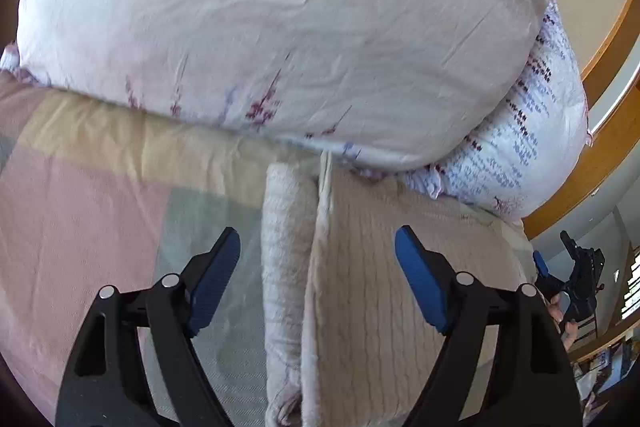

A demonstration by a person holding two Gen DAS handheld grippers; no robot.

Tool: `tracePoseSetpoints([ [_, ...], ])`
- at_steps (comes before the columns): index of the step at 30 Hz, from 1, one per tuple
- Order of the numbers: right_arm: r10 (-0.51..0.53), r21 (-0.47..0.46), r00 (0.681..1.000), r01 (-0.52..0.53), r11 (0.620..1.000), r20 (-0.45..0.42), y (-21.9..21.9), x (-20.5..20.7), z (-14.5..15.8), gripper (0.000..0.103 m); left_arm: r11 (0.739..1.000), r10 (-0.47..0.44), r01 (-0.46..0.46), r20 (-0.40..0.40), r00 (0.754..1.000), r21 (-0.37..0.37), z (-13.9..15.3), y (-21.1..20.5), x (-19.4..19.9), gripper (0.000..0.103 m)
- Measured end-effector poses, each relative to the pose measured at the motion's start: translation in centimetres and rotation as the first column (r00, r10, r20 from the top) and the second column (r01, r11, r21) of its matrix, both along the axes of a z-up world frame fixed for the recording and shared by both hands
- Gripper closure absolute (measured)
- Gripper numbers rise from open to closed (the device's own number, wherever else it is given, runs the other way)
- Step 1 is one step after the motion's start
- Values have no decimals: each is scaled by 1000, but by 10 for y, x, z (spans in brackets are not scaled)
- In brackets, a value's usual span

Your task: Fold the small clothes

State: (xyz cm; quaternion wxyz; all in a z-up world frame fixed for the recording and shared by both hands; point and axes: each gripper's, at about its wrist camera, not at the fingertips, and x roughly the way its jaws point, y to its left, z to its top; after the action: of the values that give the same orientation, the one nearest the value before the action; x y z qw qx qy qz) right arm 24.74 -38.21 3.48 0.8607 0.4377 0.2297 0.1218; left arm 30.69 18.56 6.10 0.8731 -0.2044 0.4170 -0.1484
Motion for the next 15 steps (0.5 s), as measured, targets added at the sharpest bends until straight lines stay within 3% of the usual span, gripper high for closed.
tracePoseSetpoints([
  [5, 25, 114, 996, -15, 993, -86, -9, 15, -30, 14, 995, -46, 36, -103, 994, -95, -36, -1, 0, 32],
  [7, 29, 96, 996, -20, 995, -88, -8, 15, -30, 14, 995, -41, 34, -73, 997, -97, -39, -7, 0, 33],
  [8, 34, 82, 996, -27, 996, -82, -7, 14, -28, 14, 994, -35, 28, -64, 997, -107, -39, -10, 1, 46],
  [10, 48, 72, 996, -43, 996, -70, -3, 14, -26, 14, 979, -43, 20, -109, 993, -205, -51, -11, 6, 74],
  [12, 66, 78, 995, -60, 995, -71, -1, 14, -25, 14, 962, -21, -15, -128, 992, -273, -56, -10, 5, 78],
  [15, 77, 98, 995, -69, 993, -70, -3, 13, -24, 14, 938, -22, -14, -99, 995, -347, -34, -18, -3, 82],
])
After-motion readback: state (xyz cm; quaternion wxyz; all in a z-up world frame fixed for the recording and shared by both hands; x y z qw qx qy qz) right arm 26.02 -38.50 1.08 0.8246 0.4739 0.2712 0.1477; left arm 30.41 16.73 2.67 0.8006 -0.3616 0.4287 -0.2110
